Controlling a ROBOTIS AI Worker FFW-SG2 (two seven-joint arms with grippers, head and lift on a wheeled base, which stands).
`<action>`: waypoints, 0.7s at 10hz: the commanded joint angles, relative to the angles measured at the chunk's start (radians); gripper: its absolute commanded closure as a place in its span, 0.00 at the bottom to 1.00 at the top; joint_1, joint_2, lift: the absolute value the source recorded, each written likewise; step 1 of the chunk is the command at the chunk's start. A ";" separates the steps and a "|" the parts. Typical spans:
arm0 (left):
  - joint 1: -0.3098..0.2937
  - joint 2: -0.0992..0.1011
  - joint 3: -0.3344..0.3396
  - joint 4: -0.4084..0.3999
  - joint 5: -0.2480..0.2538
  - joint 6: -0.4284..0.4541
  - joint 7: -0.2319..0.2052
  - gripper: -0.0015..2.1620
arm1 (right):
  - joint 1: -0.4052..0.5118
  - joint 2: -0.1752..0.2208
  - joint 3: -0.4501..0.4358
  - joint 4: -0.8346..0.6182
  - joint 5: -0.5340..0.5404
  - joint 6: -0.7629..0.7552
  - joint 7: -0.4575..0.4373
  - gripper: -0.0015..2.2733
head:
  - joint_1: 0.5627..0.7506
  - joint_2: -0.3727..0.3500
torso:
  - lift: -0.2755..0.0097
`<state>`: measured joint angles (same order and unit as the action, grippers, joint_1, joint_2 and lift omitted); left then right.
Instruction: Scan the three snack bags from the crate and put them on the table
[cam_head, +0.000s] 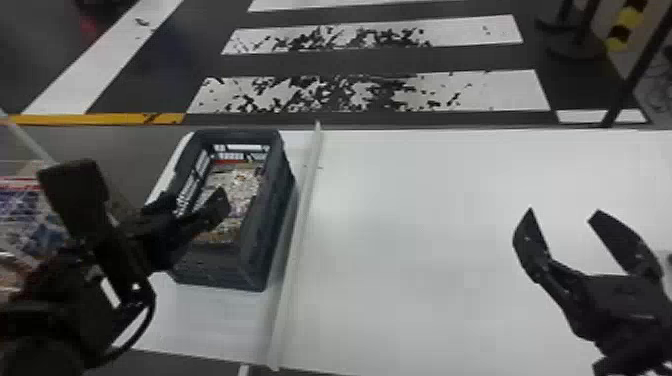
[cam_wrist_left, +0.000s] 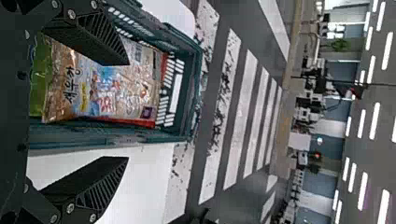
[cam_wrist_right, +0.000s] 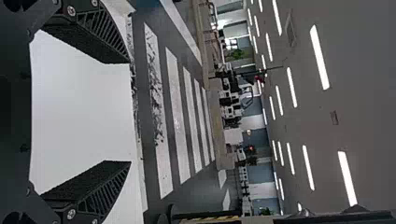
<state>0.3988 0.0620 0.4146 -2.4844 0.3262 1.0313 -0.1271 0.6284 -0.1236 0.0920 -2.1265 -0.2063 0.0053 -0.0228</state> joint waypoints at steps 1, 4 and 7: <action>-0.129 0.019 0.033 0.068 0.008 0.112 -0.006 0.08 | -0.001 -0.002 0.000 0.017 0.008 0.000 0.001 0.06 | 0.70 0.80 | 0.64; -0.362 0.114 0.013 0.282 -0.015 0.364 -0.034 0.08 | -0.026 -0.019 0.021 0.079 0.048 0.009 0.001 0.06 | 0.70 0.84 | 0.64; -0.541 0.139 -0.074 0.467 -0.098 0.453 -0.075 0.08 | -0.035 -0.044 0.032 0.080 0.065 0.071 0.000 0.06 | 0.70 0.85 | 0.64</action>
<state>-0.1016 0.1980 0.3589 -2.0614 0.2458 1.4701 -0.2009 0.5943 -0.1640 0.1241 -2.0465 -0.1413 0.0691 -0.0232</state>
